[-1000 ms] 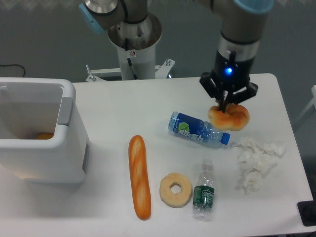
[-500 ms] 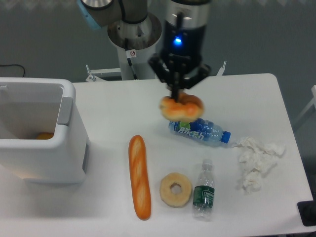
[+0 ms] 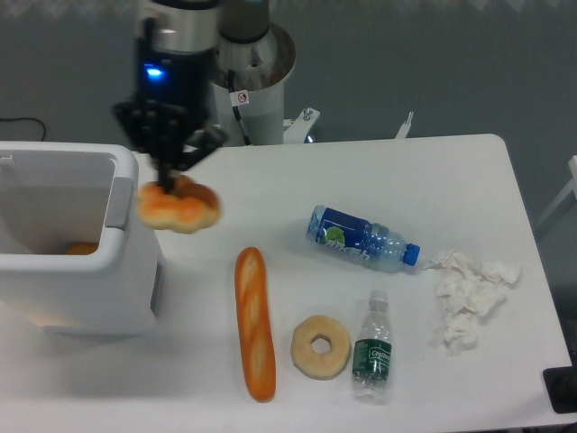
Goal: Place the round bread in the trash can
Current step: 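Carry the held bun over the white trash bin opening, then lower the bun into the bin and open the gripper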
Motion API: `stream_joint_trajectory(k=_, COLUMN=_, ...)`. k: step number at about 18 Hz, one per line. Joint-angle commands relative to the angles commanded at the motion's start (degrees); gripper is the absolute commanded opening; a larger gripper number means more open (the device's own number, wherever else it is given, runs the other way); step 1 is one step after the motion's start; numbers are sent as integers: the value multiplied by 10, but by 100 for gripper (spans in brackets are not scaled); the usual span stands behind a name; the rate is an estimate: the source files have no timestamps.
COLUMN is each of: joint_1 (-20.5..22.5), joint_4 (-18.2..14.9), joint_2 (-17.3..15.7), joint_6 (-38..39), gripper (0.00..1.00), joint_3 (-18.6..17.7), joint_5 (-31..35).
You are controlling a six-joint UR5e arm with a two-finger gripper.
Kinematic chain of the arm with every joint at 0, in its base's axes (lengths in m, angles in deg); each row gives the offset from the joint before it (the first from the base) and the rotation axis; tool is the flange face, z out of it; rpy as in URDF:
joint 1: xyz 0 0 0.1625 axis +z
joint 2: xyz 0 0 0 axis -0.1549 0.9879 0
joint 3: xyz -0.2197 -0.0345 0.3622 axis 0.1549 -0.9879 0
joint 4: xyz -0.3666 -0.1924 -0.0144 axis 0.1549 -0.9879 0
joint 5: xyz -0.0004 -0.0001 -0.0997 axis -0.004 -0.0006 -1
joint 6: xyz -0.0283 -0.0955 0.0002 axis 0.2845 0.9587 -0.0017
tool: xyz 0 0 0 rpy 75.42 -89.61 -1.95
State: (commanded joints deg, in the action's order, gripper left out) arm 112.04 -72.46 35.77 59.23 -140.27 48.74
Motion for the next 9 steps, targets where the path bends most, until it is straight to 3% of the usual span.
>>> stream_joint_trajectory(k=7, joint_1=-64, joint_4=1, joint_2=21, joint_6=36, gripper=0, joint_3=-2, joint_5=1)
stream_joint_trajectory(k=9, joint_1=-72, joint_4=1, joint_2=21, joint_6=41, gripper=5, joint_3=-2, joint_5=0)
